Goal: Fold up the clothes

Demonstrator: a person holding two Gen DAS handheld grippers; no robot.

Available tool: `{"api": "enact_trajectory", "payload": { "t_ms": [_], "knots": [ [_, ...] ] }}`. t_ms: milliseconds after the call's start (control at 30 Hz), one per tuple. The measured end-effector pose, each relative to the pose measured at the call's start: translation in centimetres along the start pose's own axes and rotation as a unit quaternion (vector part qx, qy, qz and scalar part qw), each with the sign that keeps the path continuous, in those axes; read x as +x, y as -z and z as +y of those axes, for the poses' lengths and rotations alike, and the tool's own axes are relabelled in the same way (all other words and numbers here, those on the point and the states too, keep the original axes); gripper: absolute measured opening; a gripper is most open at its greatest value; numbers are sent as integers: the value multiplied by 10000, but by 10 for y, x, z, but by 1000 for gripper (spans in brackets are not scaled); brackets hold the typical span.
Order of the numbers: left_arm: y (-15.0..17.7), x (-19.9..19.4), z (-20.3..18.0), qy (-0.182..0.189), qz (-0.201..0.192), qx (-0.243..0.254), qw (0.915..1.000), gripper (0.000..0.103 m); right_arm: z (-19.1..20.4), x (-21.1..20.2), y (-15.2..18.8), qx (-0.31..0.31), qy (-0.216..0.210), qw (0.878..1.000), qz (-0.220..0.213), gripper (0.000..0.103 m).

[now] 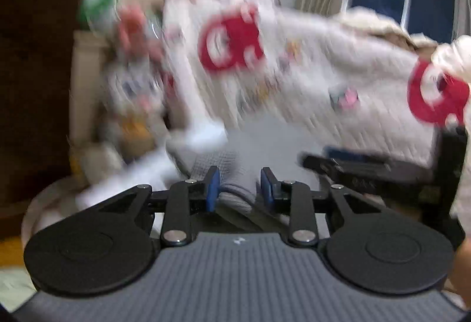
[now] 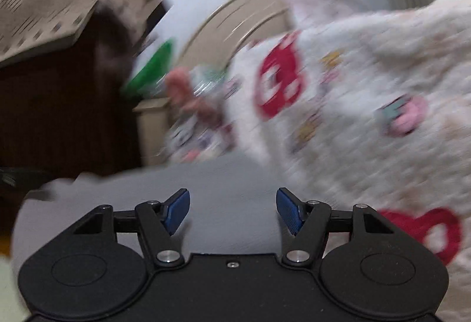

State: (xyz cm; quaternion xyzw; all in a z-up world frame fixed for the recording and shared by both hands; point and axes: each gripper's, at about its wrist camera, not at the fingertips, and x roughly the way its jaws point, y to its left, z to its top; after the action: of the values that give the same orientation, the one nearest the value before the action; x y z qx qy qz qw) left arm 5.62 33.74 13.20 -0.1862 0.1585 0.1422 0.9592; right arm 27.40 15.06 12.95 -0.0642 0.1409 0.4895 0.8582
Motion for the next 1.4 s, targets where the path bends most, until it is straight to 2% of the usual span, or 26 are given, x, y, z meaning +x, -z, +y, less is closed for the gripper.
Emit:
{"api": "enact_trajectory", "payload": {
  "t_ms": [67,167,233,300,333,367,400,467,533,633,700,767,800,867,933,1000,1100,1200,1267,1333,1400],
  "knots": [
    [3,6,11,50,133,-241,9996,29,2,12,6,-133,33,9996,238,70],
    [2,5,14,10,128,-193,9997,31,-5,19,11,66,-55,9998,182,71],
    [3,7,11,-49,115,-125,9998,31,-9,20,13,111,29,9999,76,69],
    [2,8,8,-71,116,-95,9999,31,-7,14,16,89,401,9991,-94,67],
    [2,7,7,-80,114,-87,9999,31,-8,9,19,193,810,9963,-234,67],
    [2,7,7,-94,112,-82,9999,32,-11,4,22,432,1202,9914,-292,67],
    [2,7,6,-123,104,-67,9998,33,-13,-1,23,697,1336,9881,-301,69],
    [2,8,5,-209,79,-18,9997,36,-10,-17,27,960,884,9905,-439,68],
    [2,8,3,-280,56,16,9996,40,8,-33,33,839,541,9939,-467,68],
    [1,5,-4,-332,26,47,9994,42,41,-57,46,420,374,9977,-387,69],
    [0,1,-13,-401,29,188,9990,55,50,-75,57,595,269,9972,-376,69],
    [4,-1,-29,-683,56,616,9957,65,50,-89,67,845,93,9961,-250,71],
    [8,-3,-37,-831,7,845,9929,65,49,-95,73,904,19,9958,-160,71],
    [18,-14,-45,-1004,12,907,9908,67,49,-106,85,1005,-88,9949,6,71],
    [27,-27,-50,-1138,42,832,9900,72,51,-121,95,1054,69,9943,108,71],
    [33,-39,-57,-1265,92,868,9881,85,49,-138,102,1226,233,9921,145,71],
    [48,-52,-75,-1494,240,1180,9814,87,43,-167,108,1612,422,9860,98,73],
    [70,-61,-93,-1636,510,1136,9786,94,41,-196,112,1884,509,9808,51,74],
    [86,-67,-103,-1581,743,1069,9788,95,46,-216,114,1793,647,9817,35,75],
    [103,-75,-114,-1545,972,1041,9777,95,55,-238,117,1548,841,9843,58,83],
    [119,-84,-126,-1437,1160,1090,9767,95,65,-265,124,1384,1038,9849,-43,87]
  ]
}}
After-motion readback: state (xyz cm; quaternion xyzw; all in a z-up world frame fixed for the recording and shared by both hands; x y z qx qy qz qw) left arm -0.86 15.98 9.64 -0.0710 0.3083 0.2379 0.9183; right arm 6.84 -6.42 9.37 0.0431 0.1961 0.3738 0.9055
